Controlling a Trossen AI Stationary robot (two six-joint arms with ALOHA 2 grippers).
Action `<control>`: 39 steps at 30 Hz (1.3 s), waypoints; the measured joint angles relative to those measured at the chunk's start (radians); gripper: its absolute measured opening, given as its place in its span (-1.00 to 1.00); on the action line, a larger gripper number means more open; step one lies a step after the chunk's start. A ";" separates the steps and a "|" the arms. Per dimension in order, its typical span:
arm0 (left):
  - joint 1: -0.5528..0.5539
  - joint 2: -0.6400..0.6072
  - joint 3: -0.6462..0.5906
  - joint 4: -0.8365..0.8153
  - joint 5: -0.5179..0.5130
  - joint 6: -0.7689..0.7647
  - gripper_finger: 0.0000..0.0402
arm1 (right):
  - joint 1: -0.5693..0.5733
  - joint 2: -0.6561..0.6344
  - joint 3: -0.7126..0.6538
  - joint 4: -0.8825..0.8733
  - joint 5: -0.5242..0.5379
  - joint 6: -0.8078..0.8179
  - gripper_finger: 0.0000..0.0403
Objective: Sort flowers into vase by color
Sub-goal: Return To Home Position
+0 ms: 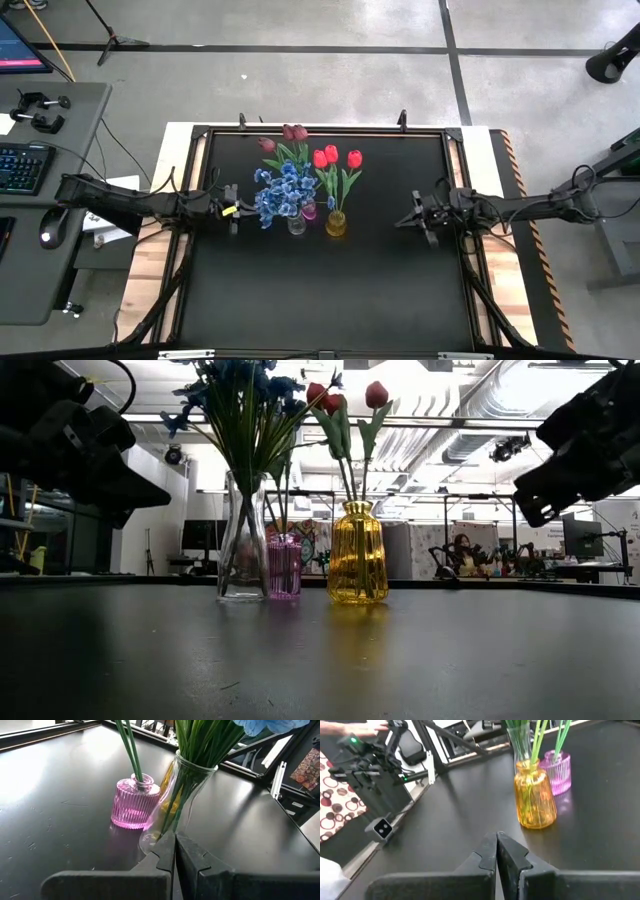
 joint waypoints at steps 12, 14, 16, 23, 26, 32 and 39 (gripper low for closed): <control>0.003 -0.269 0.000 -0.032 0.000 0.000 -1.00 | -0.003 -0.376 0.000 -0.119 0.007 0.000 -1.00; 0.003 -0.332 0.000 -0.030 0.000 0.000 -1.00 | -0.003 -0.375 0.001 -0.100 0.007 -0.004 -1.00; 0.003 -0.393 0.000 -0.030 0.000 0.000 -1.00 | -0.003 -0.360 0.001 -0.088 0.007 -0.008 -1.00; 0.004 -0.470 -0.003 0.018 0.000 0.000 -1.00 | -0.003 -0.354 0.001 -0.123 0.008 -0.010 -1.00; 0.004 -0.470 -0.001 0.020 0.000 0.000 -1.00 | -0.003 -0.353 0.001 -0.123 0.008 -0.010 -1.00; -0.002 -0.470 -0.002 -0.001 0.000 0.000 -1.00 | -0.003 -0.351 0.001 -0.123 0.008 -0.010 -1.00; -0.039 -0.471 -0.002 -0.150 0.000 0.364 -1.00 | -0.003 -0.350 0.001 -0.124 0.008 -0.010 -1.00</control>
